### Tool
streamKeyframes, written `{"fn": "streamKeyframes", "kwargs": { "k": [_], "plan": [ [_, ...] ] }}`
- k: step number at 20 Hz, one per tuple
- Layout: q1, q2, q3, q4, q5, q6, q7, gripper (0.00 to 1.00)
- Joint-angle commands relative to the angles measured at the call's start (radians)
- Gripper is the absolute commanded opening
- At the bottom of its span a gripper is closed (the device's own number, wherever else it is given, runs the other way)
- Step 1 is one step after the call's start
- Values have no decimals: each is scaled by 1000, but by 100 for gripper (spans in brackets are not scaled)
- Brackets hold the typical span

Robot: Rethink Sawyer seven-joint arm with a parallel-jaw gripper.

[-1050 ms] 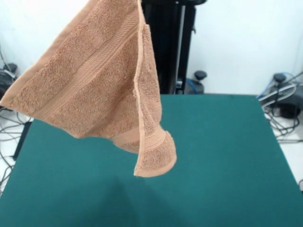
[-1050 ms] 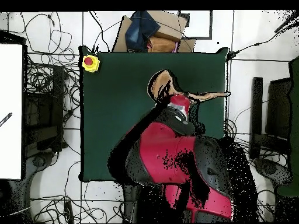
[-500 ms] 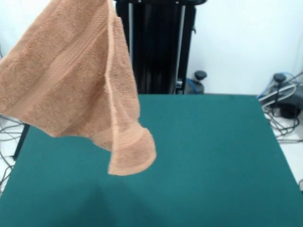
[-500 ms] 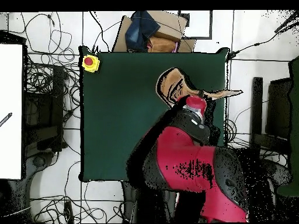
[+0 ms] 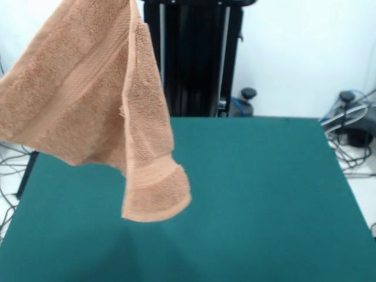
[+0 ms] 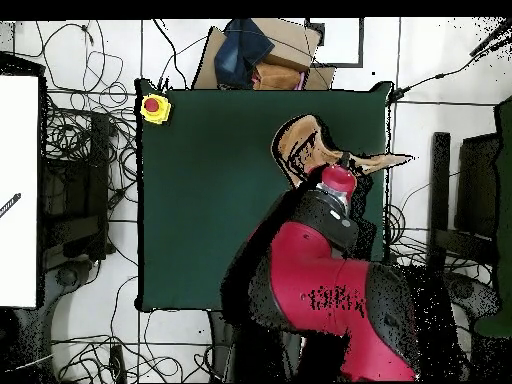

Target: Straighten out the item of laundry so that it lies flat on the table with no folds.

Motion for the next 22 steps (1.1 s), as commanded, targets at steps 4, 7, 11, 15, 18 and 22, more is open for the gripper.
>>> {"fn": "streamKeyframes", "kwargs": {
  "k": [4,7,11,15,18,22],
  "plan": [
    [110,192,-162,-27,88,-73,374,0],
    [135,247,-207,-23,117,-129,391,0],
    [171,333,-277,-15,180,-230,402,0],
    [189,404,-321,-1,251,-318,391,0],
    [202,446,-341,10,310,-361,372,0],
    [217,491,-361,24,379,-411,345,0]
  ]
}}
